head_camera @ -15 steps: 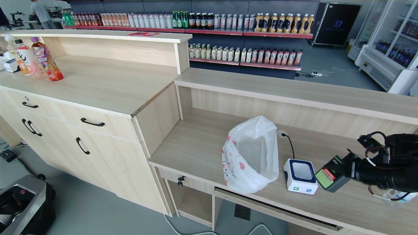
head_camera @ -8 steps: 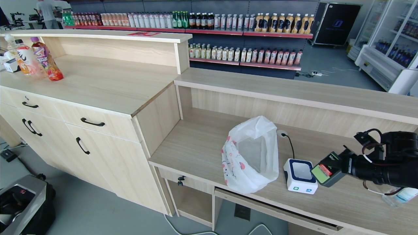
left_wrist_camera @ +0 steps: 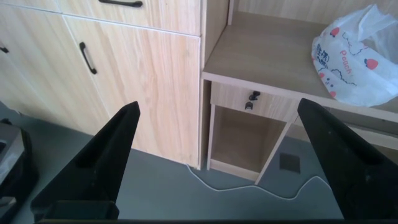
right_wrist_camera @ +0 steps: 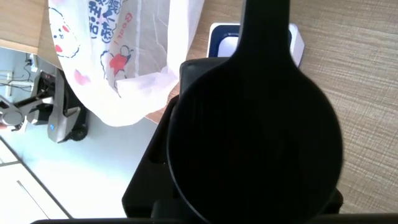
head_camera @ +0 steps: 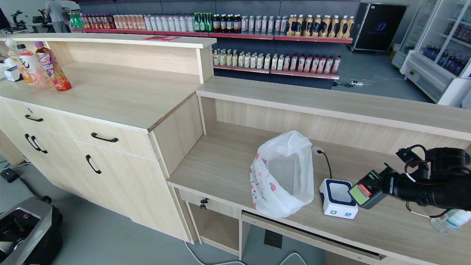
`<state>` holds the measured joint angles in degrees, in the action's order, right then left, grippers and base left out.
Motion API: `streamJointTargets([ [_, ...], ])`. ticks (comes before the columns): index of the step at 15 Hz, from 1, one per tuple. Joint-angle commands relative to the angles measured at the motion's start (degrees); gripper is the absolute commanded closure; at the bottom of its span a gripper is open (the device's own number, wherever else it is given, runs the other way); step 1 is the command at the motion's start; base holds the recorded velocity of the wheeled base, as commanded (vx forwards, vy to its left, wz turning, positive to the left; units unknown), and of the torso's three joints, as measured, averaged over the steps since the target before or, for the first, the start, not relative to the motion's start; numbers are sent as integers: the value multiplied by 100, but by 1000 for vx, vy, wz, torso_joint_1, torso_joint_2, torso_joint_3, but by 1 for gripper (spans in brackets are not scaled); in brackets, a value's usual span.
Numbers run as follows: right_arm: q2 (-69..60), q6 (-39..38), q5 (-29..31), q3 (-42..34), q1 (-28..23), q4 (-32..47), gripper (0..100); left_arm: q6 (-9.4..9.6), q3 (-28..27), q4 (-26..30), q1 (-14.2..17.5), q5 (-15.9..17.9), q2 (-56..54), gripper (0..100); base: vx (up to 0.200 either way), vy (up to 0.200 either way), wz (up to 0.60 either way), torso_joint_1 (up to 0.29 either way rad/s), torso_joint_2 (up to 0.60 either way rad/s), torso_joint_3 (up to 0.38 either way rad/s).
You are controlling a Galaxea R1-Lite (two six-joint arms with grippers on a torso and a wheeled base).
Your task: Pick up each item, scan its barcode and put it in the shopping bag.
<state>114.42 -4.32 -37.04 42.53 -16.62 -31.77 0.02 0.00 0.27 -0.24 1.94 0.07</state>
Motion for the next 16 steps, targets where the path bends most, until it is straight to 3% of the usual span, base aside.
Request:
streamJointTargets([
  [1, 1, 1, -76, 62, 0, 4, 100, -2, 0, 0, -2, 0, 1, 0, 0, 0, 0, 0, 0, 0],
  [13, -43, 45, -137, 247, 44, 4, 100, -2, 0, 0, -2, 0, 1, 0, 0, 0, 0, 0, 0, 0],
  [14, -447, 256, -102, 132, 53, 48, 100, -2, 0, 0, -2, 0, 1, 0, 0, 0, 0, 0, 0, 0],
  [16, -1906, 1170, -85, -905, 36, -5, 100, -2, 0, 0, -2, 0, 1, 0, 0, 0, 0, 0, 0, 0],
])
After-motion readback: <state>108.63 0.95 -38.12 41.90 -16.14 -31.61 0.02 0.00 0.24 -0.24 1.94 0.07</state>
